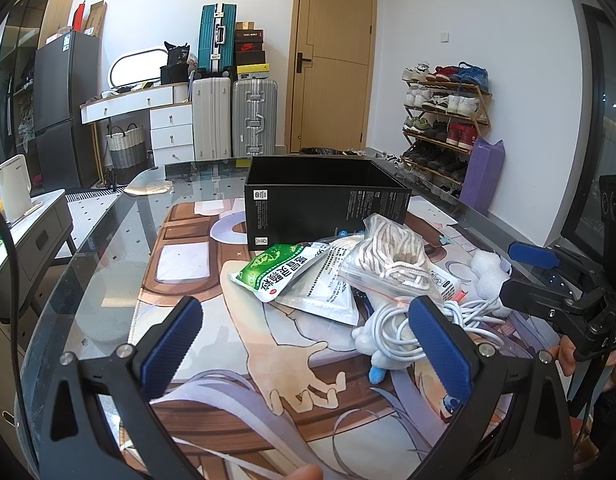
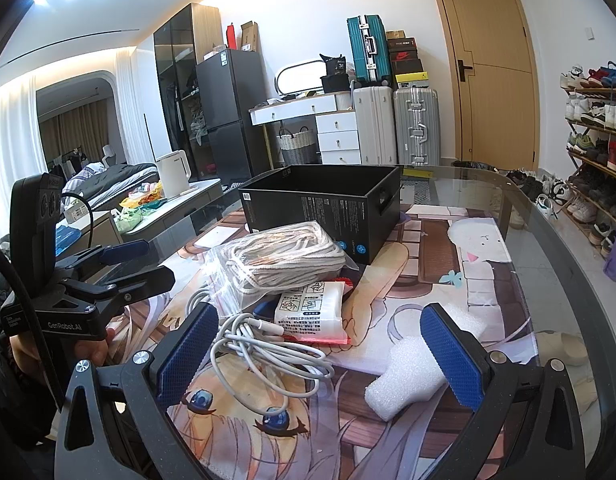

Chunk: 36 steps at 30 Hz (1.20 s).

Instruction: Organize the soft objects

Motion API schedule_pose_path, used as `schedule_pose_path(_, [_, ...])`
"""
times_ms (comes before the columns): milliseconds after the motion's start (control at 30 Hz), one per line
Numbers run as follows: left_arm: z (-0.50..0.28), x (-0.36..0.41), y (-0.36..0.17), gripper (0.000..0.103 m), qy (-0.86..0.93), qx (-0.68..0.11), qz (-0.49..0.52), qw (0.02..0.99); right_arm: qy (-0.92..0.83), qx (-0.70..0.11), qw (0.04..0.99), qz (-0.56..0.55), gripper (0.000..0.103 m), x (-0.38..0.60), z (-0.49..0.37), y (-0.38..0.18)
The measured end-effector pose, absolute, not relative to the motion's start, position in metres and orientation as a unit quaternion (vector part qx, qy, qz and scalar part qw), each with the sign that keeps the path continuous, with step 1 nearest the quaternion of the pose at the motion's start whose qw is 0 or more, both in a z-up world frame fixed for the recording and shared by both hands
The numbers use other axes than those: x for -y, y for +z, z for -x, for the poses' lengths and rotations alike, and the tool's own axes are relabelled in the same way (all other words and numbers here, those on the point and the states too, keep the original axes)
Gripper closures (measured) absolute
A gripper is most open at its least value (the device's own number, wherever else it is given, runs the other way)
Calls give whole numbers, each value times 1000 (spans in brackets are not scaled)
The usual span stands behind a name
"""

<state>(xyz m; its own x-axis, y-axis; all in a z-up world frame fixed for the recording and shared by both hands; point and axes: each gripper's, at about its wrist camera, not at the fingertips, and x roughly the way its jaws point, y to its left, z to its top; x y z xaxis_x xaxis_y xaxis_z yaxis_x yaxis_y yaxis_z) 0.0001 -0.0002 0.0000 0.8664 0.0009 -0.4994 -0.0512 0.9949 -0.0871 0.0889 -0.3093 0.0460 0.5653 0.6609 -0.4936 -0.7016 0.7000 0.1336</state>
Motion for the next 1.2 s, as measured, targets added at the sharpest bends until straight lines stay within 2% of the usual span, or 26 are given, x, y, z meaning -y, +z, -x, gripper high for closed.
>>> schedule_pose_path(1200, [-1, 4, -1, 0, 12, -254, 54, 966, 370, -260, 891, 42, 0, 311, -92, 50])
